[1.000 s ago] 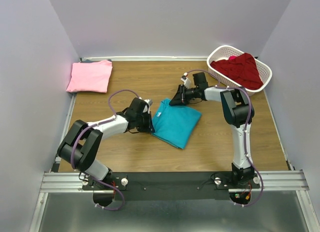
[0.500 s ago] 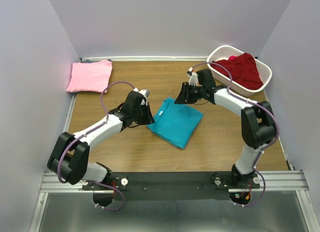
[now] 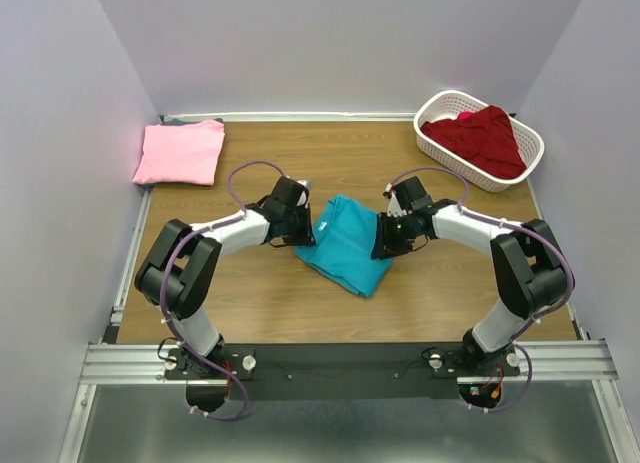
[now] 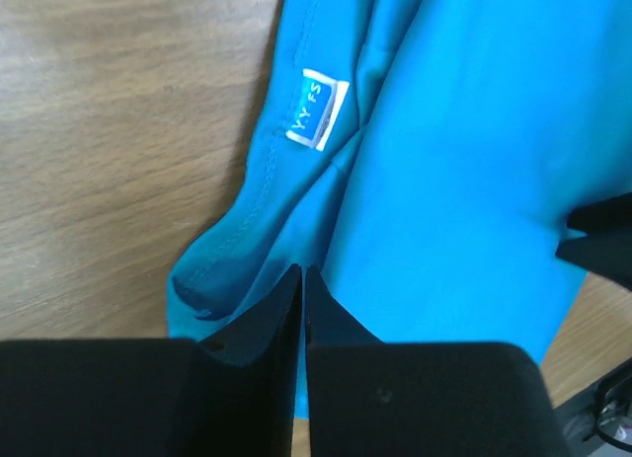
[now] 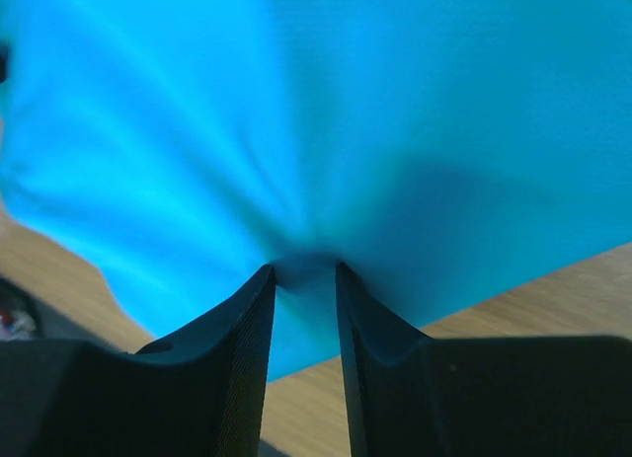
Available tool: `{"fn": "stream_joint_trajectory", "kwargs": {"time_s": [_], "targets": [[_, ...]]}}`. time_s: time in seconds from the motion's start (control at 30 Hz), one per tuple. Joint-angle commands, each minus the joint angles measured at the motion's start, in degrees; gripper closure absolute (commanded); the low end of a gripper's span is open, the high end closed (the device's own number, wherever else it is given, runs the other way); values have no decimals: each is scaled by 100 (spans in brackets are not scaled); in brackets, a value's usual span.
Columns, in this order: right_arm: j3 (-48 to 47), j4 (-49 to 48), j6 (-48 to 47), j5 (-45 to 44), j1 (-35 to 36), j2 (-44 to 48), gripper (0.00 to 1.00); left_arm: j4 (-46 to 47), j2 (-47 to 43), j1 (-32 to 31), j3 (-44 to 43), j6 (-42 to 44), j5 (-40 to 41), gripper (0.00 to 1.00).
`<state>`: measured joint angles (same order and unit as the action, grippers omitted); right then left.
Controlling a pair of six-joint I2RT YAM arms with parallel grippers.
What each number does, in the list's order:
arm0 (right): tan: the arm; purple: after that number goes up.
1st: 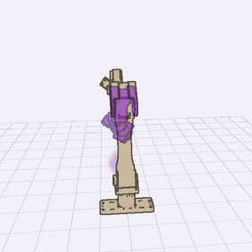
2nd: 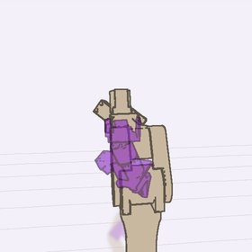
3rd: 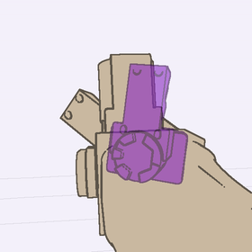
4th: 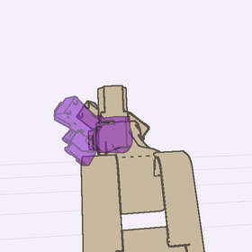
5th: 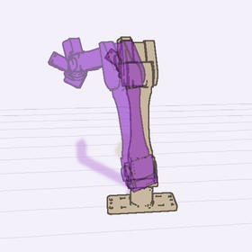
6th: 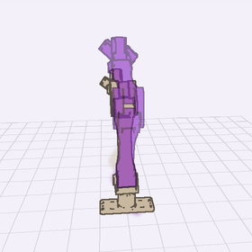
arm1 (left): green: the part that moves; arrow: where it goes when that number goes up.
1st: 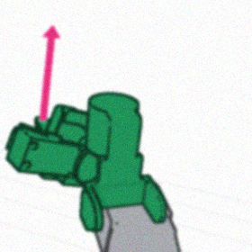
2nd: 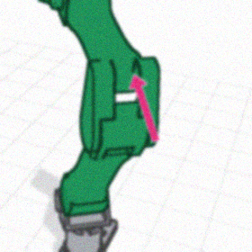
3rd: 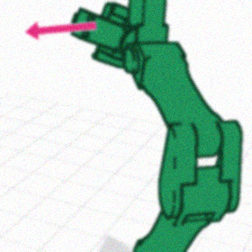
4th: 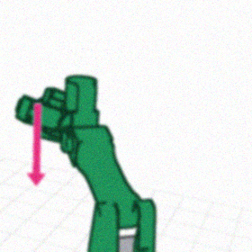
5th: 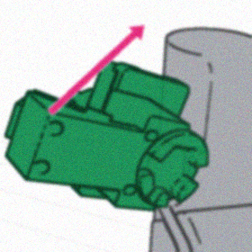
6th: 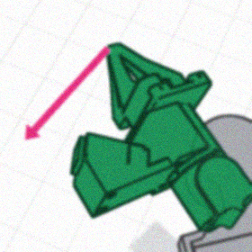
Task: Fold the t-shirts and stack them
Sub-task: Fold the tshirt
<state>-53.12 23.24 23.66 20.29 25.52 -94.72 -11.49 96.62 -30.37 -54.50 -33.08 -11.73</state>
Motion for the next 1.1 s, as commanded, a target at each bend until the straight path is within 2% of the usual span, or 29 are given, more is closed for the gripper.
{"fn": "stream_joint_trajectory", "kwargs": {"time_s": [0.0,0.17,0.3,0.37,0.47,0.6,0.8,0.87,1.0,1.07], "targets": [[74,206,-326,-806,6,-222,62,67,-20,-13,289,-128,-374,90],[-267,321,-669,-1624,-266,-635,63,191,-231,-232,695,-278,-883,90],[-855,566,-1099,-2292,-311,-724,62,330,-302,-863,722,-514,-1156,90],[-1094,663,-1345,-2670,-310,-671,60,462,-258,-1058,687,-664,-1402,90],[-1577,936,-1539,-2567,-302,-478,51,762,-423,-1322,616,-972,-1552,90],[-1710,1068,-1452,-2162,100,179,40,701,-1091,-1314,729,-1279,-817,89],[-1640,1068,-758,-2258,1137,367,40,542,-2215,-823,1370,-1903,301,89],[-1718,1059,-627,-2415,1332,121,40,629,-2392,-577,1521,-1965,285,85],[-1982,1042,-530,-2758,1640,-414,41,788,-2315,-479,1601,-1948,303,76],[-2096,1042,-538,-2820,1702,-600,48,841,-2235,-452,1539,-1921,294,75]]}}
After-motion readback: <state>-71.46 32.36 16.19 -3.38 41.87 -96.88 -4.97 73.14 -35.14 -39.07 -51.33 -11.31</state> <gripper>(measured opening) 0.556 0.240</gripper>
